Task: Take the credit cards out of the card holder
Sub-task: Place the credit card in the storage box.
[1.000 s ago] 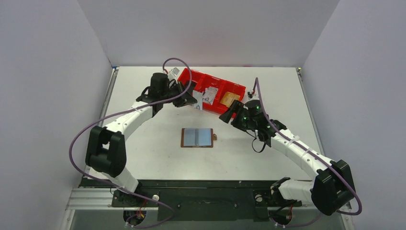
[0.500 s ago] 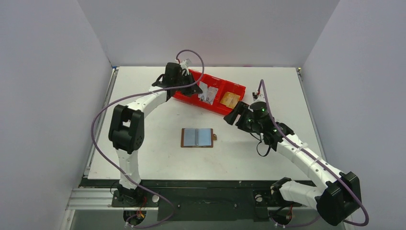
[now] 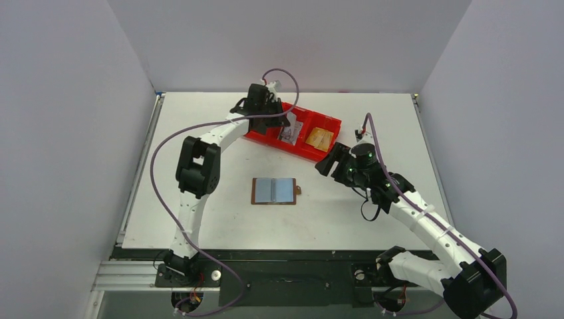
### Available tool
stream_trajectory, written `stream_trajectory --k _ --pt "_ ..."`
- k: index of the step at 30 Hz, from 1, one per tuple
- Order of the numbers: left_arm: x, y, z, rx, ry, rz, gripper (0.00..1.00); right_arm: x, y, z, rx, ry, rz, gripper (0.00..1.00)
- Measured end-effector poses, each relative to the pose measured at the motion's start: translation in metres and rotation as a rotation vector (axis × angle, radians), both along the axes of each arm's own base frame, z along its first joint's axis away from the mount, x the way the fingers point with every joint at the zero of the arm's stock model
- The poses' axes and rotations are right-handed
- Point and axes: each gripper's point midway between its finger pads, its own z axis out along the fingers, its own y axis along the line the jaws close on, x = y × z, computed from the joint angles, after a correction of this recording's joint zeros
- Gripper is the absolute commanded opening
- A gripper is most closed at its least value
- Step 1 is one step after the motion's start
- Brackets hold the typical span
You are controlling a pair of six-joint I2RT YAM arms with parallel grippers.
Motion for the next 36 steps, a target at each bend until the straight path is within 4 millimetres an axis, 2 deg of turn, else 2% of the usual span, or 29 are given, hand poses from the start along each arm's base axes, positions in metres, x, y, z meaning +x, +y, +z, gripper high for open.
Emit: stream_trajectory --k 6,11,13,17,25,30,36 --pt "0.011 -0.01 -0.031 0.062 0.027 -0.004 0.01 -0.003 -0.003 -0.004 -0.019 0.015 0.001 0.66" --pt "0.011 -0.01 -0.046 0.097 0.056 -0.006 0.26 -0.003 -0.003 -0.005 -0.022 0.016 -0.001 0.66" --pt "0.009 -0.009 -0.047 0.109 0.063 -0.008 0.32 -0.003 -0.003 -0.005 -0.023 0.016 0.0 0.66" --pt "0.012 -0.01 -0.038 0.112 0.045 -0.006 0.37 -0.003 -0.003 -0.005 -0.024 0.016 0.001 0.66" --pt "0.011 -0.007 -0.034 0.147 0.035 -0.005 0.39 -0.002 -0.003 -0.007 -0.027 0.021 0.001 0.66" --pt "0.011 -0.002 -0.012 0.154 0.007 0.007 0.39 -0.002 -0.003 -0.009 -0.03 0.027 0.001 0.66" --pt "0.001 0.007 0.047 0.135 -0.068 0.036 0.4 0.001 -0.001 -0.019 -0.044 0.051 0.003 0.66"
